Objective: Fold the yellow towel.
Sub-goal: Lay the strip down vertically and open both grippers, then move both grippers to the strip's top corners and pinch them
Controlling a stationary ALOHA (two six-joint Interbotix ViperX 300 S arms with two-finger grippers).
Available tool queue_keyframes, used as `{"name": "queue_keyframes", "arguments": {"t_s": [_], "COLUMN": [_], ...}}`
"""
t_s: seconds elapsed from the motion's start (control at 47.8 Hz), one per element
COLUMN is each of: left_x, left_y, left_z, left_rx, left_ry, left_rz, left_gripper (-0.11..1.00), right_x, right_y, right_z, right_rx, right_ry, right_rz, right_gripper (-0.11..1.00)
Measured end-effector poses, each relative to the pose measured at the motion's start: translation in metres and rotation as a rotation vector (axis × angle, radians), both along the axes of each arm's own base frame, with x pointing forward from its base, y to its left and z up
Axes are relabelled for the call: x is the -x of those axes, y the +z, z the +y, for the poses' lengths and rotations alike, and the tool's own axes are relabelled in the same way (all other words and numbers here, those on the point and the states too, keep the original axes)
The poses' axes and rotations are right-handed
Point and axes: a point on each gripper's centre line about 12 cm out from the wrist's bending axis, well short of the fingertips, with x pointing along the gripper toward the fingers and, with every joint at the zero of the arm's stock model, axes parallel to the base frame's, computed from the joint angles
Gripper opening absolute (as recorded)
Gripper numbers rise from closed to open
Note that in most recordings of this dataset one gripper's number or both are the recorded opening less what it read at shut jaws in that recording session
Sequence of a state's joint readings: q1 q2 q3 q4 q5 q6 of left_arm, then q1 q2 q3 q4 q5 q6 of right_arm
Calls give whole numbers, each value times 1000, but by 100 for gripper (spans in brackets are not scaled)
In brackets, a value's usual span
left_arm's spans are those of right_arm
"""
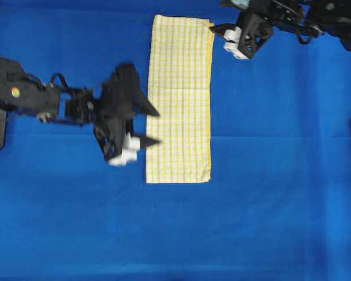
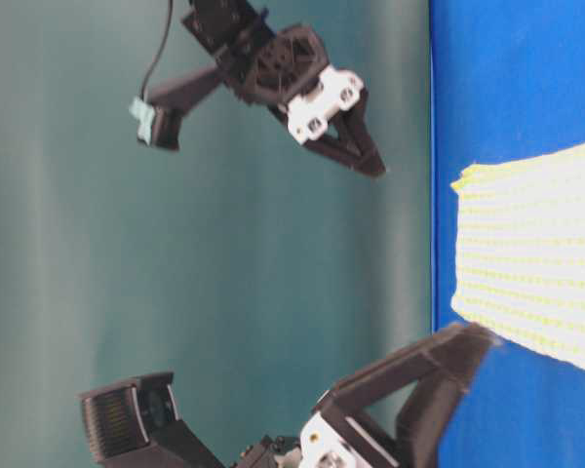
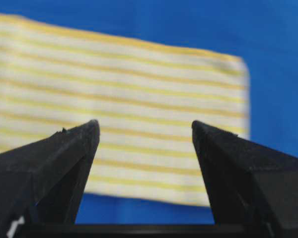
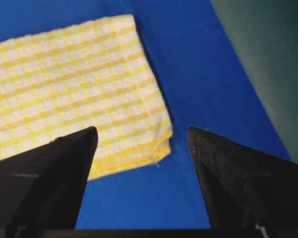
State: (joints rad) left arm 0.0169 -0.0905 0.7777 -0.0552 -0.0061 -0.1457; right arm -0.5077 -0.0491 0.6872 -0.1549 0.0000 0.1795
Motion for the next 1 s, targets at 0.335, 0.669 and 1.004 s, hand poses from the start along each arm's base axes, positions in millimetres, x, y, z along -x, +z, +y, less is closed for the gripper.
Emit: {"name": "queue_keyframes", "arguments": {"t_s": [0.335, 0.669, 1.004], "left_x": [17, 23, 20], "left_y": [0, 0, -10], "left_z": [47, 78, 136], "left_rx": [-6, -48, -115], "left_ry": [133, 192, 308], "left_rz": [4, 5, -33], "left_gripper": [70, 77, 87], "right_x": [22, 17, 1], "right_y": [5, 6, -17], "right_z": [20, 18, -7], "right_rx": [-15, -16, -61], "right_ry": [-9, -14, -71], "right_rz": [-81, -94, -59], "right_gripper": [73, 74, 79]}}
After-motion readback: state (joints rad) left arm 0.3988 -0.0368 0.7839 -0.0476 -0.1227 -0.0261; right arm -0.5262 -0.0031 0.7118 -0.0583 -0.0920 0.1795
